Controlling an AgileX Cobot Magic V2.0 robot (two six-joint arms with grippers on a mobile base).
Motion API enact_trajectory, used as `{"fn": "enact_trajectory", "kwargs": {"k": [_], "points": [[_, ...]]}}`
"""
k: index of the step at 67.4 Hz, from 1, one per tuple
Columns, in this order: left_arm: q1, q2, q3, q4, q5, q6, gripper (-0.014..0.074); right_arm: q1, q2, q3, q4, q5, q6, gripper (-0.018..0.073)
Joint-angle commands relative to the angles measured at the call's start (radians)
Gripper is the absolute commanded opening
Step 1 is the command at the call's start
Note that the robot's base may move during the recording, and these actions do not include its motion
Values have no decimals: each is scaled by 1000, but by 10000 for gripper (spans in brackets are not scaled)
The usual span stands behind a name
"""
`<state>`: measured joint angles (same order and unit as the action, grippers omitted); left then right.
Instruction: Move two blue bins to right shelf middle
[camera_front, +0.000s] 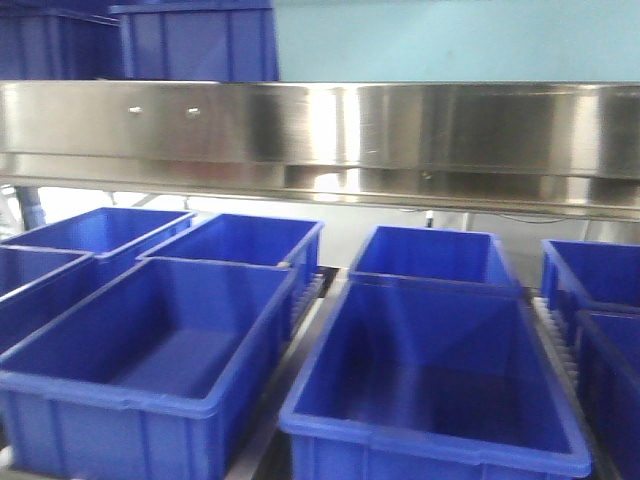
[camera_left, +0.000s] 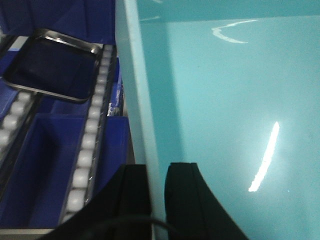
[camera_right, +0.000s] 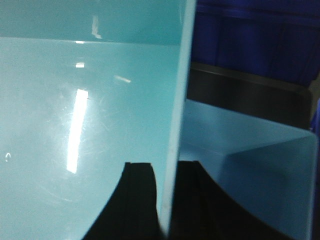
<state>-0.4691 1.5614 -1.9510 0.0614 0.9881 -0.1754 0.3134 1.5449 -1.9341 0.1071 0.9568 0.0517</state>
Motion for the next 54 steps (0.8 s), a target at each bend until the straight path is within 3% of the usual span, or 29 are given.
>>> {"fn": "enact_trajectory", "kwargs": {"k": [1,54], "points": [[-8,-19,-17,-51,-42,15,-111,-3,-9,-9,2,-50,-13,-151],[-8,-19,-17,-51,-42,15,-111,-3,-9,-9,2,-50,-13,-151]]}}
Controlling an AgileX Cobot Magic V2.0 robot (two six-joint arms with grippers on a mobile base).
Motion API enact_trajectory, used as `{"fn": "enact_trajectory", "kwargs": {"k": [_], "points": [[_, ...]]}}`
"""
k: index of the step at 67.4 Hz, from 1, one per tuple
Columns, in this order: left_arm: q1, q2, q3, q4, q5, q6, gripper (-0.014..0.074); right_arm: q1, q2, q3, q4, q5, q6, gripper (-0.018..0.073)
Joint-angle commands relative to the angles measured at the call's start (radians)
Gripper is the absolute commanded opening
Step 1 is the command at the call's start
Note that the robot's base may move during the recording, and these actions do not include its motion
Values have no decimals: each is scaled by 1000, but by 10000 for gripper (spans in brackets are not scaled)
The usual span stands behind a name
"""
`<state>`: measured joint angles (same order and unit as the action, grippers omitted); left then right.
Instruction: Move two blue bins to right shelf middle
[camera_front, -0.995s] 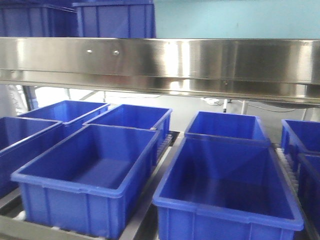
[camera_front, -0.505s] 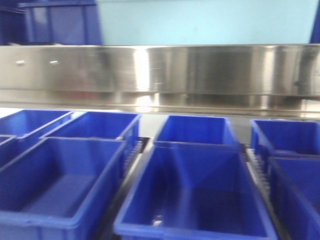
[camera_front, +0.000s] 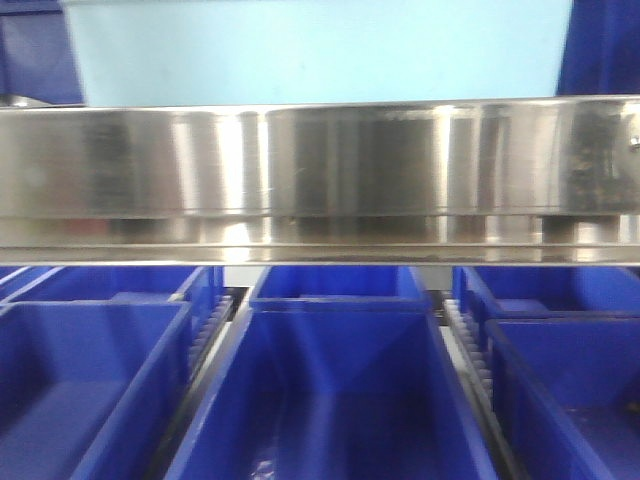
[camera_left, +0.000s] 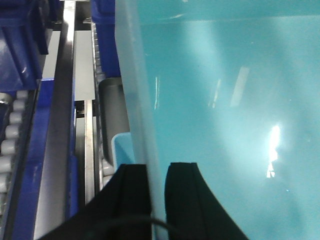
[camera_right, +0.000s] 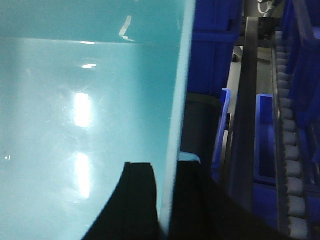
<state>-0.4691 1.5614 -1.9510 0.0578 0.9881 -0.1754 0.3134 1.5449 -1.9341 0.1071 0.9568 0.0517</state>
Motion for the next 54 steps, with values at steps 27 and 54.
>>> {"fn": "enact_trajectory", "kwargs": {"k": [27,54], "points": [[-8,-19,-17,-47,-42,15,-111,-3,-9,-9,2,-50,-13,-151],[-8,-19,-17,-47,-42,15,-111,-3,-9,-9,2,-50,-13,-151]]}}
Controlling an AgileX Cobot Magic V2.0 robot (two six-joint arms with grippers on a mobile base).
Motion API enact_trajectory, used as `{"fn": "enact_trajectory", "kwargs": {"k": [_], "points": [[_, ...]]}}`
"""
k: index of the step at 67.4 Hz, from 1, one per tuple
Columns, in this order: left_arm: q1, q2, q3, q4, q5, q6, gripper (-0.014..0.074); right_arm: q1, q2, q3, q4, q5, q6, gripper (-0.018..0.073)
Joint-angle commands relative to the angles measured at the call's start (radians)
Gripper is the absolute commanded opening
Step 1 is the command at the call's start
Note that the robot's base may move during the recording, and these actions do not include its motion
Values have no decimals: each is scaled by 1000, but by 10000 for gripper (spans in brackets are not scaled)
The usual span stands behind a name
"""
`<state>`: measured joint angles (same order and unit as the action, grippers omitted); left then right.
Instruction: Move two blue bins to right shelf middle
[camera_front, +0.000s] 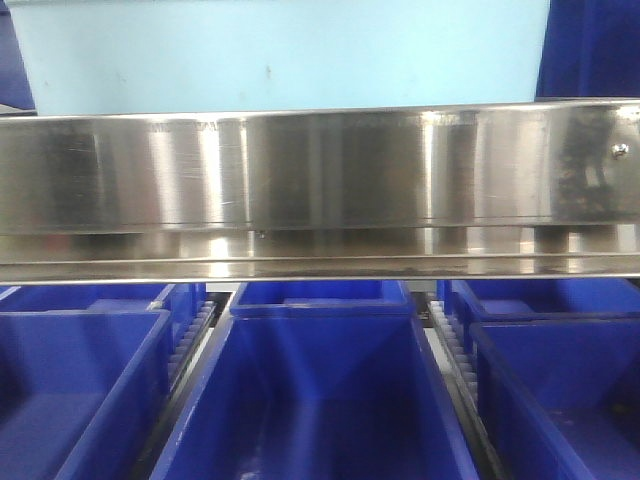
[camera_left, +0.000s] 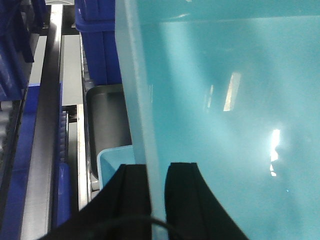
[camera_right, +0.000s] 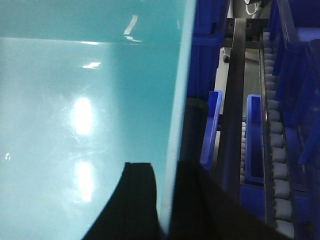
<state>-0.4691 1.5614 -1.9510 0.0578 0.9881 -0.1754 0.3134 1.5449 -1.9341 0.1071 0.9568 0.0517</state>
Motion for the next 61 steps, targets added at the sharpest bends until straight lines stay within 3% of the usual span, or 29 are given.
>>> {"fn": "enact_trajectory", "kwargs": {"k": [1,61], "points": [[-8,-19,-17,-47,-42,15,-111,-3,-9,-9,2,-50,-13,-151],[-8,-20,-17,-45,-35,15,-111,-3,-9,-9,2,-48,-13,-151]]}}
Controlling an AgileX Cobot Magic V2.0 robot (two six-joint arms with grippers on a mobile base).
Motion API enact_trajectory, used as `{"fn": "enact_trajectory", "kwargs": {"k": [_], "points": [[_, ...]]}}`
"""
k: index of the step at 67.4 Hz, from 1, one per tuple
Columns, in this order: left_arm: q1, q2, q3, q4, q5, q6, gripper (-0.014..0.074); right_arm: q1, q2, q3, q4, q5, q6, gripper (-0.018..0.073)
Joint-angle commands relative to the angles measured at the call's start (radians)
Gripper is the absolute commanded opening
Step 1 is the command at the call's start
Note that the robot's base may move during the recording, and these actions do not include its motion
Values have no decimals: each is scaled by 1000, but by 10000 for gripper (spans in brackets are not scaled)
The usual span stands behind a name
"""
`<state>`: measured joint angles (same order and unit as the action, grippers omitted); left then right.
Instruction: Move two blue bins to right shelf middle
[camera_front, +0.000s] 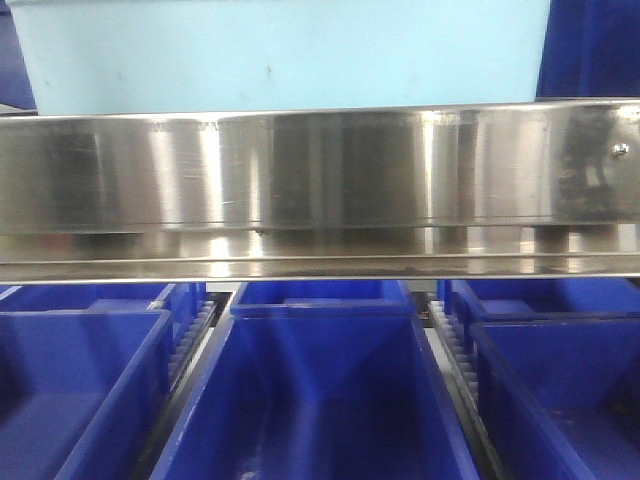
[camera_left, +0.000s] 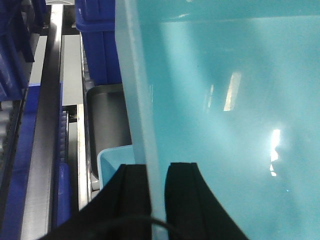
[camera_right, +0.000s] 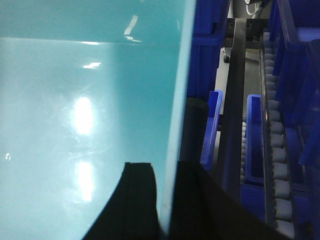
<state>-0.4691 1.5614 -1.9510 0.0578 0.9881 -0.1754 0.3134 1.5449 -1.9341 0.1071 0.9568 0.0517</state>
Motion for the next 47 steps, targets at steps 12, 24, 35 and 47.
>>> {"fn": "enact_trajectory", "kwargs": {"k": [12,24,35,47], "points": [[-6,-27,-17,-3,68,15,-111,-3,-9,-9,65,30,50,-151],[-6,-27,-17,61,170,17,-111,22,-9,-9,65,114,134,-151],[-2,-27,-17,88,204,17,-111,58,-9,-7,46,115,155,-151],[-2,-27,-12,101,208,17,-111,65,17,-7,13,117,179,-151]]}}
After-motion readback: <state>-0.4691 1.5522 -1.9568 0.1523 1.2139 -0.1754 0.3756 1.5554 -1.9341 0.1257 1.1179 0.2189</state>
